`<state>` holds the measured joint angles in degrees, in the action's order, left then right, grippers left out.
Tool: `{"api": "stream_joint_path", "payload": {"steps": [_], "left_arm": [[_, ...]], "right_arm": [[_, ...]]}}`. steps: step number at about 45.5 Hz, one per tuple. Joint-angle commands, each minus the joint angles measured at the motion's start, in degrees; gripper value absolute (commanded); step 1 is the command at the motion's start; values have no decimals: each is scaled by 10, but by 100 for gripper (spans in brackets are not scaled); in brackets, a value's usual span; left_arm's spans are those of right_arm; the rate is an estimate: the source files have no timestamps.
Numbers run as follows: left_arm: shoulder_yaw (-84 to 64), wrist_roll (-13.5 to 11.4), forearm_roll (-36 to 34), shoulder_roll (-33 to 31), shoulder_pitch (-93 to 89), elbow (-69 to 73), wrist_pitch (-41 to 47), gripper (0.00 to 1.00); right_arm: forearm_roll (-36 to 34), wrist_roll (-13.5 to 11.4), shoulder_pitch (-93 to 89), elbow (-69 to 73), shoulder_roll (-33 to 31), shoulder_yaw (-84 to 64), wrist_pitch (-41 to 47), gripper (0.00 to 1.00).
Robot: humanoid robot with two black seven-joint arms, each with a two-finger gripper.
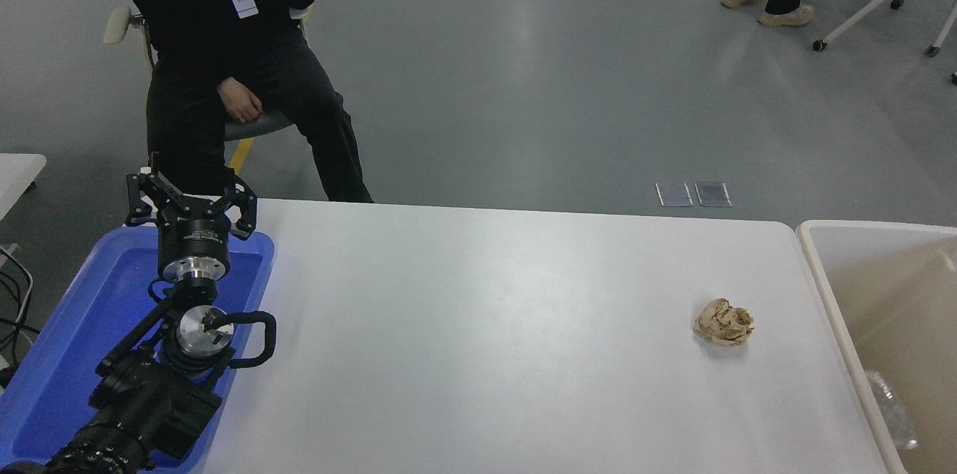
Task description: Pick up foil plate and place in dustbin
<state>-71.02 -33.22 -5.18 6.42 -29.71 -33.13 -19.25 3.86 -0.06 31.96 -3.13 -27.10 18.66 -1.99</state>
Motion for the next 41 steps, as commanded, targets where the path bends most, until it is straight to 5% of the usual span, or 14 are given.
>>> {"api": "stream_joint_path", "payload": {"steps": [1, 22, 41], "left_arm": [[0, 0, 0, 0, 0, 0, 0, 99], [0, 0, 0, 0, 0, 0, 0, 99], [0, 0, -1, 0, 0, 0, 0, 99]], "right_arm": [[1, -6, 83, 6, -34, -48, 49, 100], [11, -8, 273, 380, -217, -209, 70, 100], [54, -6, 492, 592, -271, -432, 74, 100]]}}
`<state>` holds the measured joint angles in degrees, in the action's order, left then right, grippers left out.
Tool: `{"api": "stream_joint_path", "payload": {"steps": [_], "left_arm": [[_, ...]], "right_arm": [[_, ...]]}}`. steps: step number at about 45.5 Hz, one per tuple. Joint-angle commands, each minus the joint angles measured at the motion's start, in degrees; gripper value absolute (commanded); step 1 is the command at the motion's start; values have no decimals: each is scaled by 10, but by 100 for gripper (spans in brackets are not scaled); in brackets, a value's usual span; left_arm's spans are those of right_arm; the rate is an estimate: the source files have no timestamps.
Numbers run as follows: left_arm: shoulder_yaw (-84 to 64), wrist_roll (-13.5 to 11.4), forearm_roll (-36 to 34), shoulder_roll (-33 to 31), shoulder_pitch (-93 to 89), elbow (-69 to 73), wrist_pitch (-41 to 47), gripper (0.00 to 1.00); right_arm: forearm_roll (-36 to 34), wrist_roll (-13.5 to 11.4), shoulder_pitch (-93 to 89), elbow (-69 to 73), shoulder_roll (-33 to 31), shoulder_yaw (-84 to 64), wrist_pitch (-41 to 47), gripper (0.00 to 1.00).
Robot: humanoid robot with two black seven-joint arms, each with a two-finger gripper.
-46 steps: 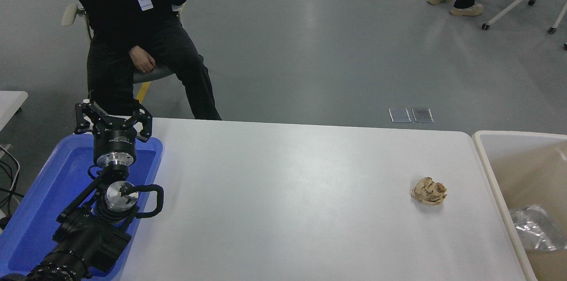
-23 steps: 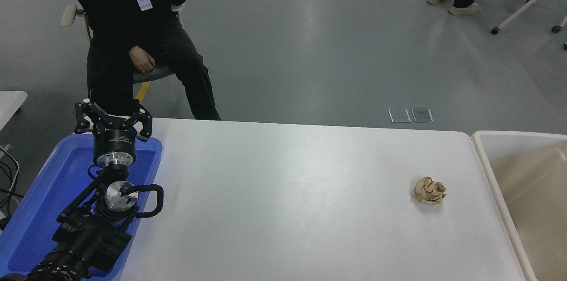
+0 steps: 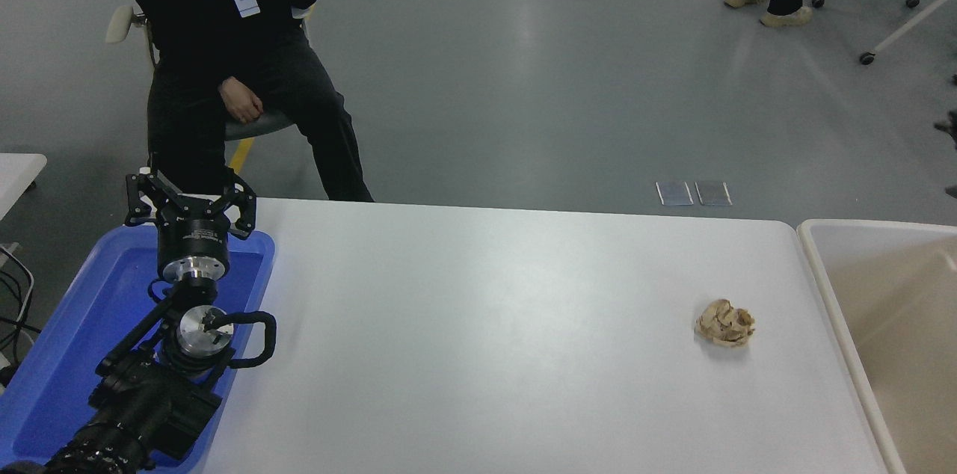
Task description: Pick up foil plate and place in dustbin
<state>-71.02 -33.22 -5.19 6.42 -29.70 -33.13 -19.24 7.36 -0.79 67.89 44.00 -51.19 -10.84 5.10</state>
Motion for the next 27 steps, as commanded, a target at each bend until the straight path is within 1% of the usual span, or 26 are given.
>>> {"api": "stream_joint_path", "payload": {"steps": [1, 15, 27], "left_arm": [[0, 0, -1, 0, 0, 0, 0, 99], [0, 0, -1, 0, 0, 0, 0, 99], [0, 0, -1, 0, 0, 0, 0, 99]], "right_arm": [[20, 2, 145, 128, -30, -152, 3, 100], [20, 4, 311, 224, -19, -336, 3, 100], [35, 8, 456, 325, 22, -494, 1, 100]]}}
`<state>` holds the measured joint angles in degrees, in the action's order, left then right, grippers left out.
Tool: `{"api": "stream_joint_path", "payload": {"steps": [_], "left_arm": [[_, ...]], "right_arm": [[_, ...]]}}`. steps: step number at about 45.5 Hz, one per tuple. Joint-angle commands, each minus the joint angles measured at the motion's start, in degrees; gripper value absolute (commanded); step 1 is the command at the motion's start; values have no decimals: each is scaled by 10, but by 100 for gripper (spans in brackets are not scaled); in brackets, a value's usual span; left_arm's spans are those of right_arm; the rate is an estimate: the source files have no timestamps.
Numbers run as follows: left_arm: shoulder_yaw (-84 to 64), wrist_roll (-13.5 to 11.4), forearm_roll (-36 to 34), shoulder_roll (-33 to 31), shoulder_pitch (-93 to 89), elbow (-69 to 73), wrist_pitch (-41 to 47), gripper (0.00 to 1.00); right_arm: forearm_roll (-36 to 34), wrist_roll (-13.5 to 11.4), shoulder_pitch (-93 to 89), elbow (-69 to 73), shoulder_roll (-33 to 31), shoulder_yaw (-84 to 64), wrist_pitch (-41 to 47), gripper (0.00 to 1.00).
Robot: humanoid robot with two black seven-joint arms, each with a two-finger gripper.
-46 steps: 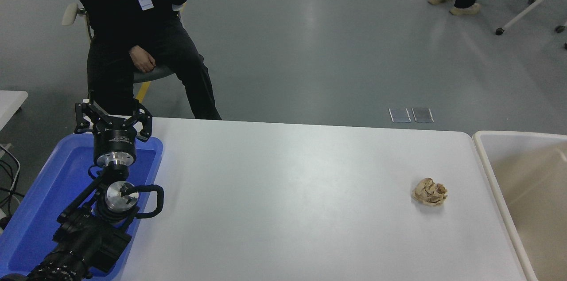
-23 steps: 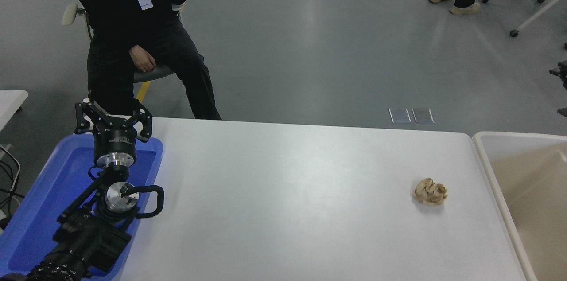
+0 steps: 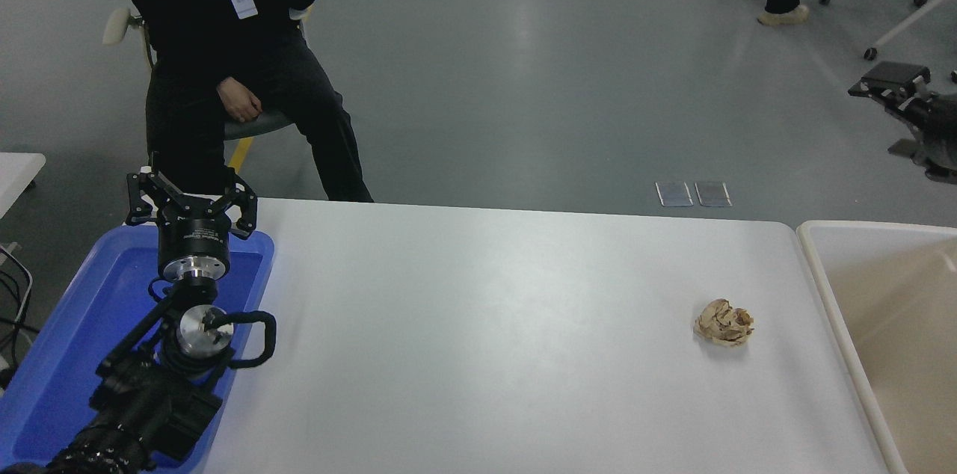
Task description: Pick up foil plate and place in dustbin
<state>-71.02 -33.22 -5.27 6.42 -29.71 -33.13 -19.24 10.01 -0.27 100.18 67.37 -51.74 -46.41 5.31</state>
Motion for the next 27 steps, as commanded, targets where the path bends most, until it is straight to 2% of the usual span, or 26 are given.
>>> {"api": "stream_joint_path", "payload": {"steps": [1, 9, 27], "left_arm": [[0, 0, 0, 0, 0, 0, 0, 99], [0, 0, 1, 0, 0, 0, 0, 99], [0, 0, 1, 0, 0, 0, 0, 99]], "right_arm": [[7, 3, 144, 100, 32, -147, -1, 100], [9, 2, 215, 145, 68, -189, -2, 100], [11, 2, 336, 258, 204, -244, 21, 100]]}}
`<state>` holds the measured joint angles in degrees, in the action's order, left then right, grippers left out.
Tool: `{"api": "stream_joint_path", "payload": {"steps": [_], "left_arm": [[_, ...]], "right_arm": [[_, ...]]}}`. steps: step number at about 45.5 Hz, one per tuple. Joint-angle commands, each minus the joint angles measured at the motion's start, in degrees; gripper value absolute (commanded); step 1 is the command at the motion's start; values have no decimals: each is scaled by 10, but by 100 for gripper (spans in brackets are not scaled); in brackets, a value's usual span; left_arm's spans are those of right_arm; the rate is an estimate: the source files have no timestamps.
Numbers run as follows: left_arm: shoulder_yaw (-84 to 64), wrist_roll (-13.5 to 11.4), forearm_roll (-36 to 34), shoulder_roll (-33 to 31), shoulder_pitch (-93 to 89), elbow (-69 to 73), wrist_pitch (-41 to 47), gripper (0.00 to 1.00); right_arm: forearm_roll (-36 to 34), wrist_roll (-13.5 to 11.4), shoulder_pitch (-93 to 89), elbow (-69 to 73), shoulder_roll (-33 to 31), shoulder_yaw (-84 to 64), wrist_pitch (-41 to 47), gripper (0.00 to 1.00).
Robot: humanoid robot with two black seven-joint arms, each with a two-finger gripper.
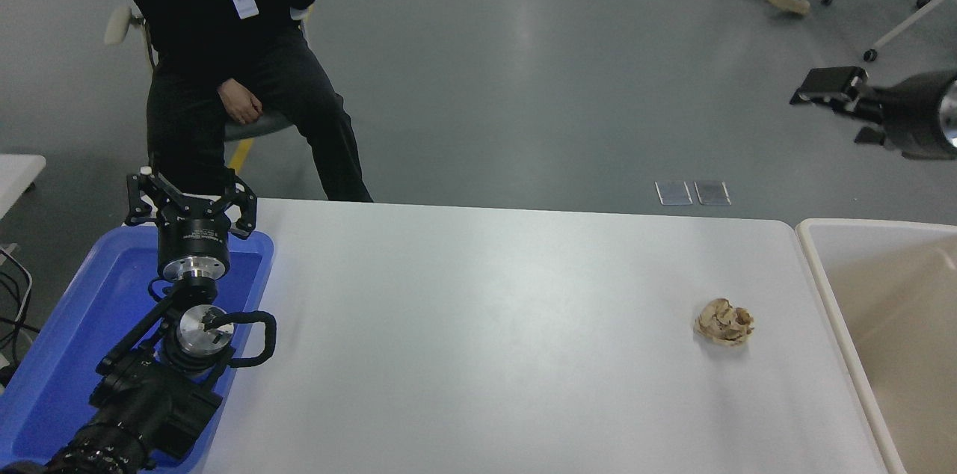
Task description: Pick up foil plate and place in dustbin
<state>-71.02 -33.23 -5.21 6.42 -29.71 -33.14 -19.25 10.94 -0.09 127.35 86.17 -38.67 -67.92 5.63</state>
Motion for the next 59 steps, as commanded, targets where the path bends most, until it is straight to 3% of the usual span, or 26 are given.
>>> {"api": "stream_joint_path", "payload": {"steps": [1, 30, 40, 53, 59], "left_arm": [[0, 0, 0, 0, 0, 0, 1, 99], [0, 0, 0, 0, 0, 0, 0, 99], [0, 0, 0, 0, 0, 0, 0, 99], [0, 0, 0, 0, 1, 0, 0, 99], [0, 0, 0, 0, 0, 0, 0, 99]], "right_arm": [[0, 0, 66, 76, 81, -29, 21, 100], [-41, 0, 90, 110, 331, 66, 107, 100], [-106, 0, 89, 106, 348, 80, 199, 100], [-184, -10, 77, 77, 348, 73, 209, 100], [-235, -42, 70, 56, 347, 68, 210, 100]]}}
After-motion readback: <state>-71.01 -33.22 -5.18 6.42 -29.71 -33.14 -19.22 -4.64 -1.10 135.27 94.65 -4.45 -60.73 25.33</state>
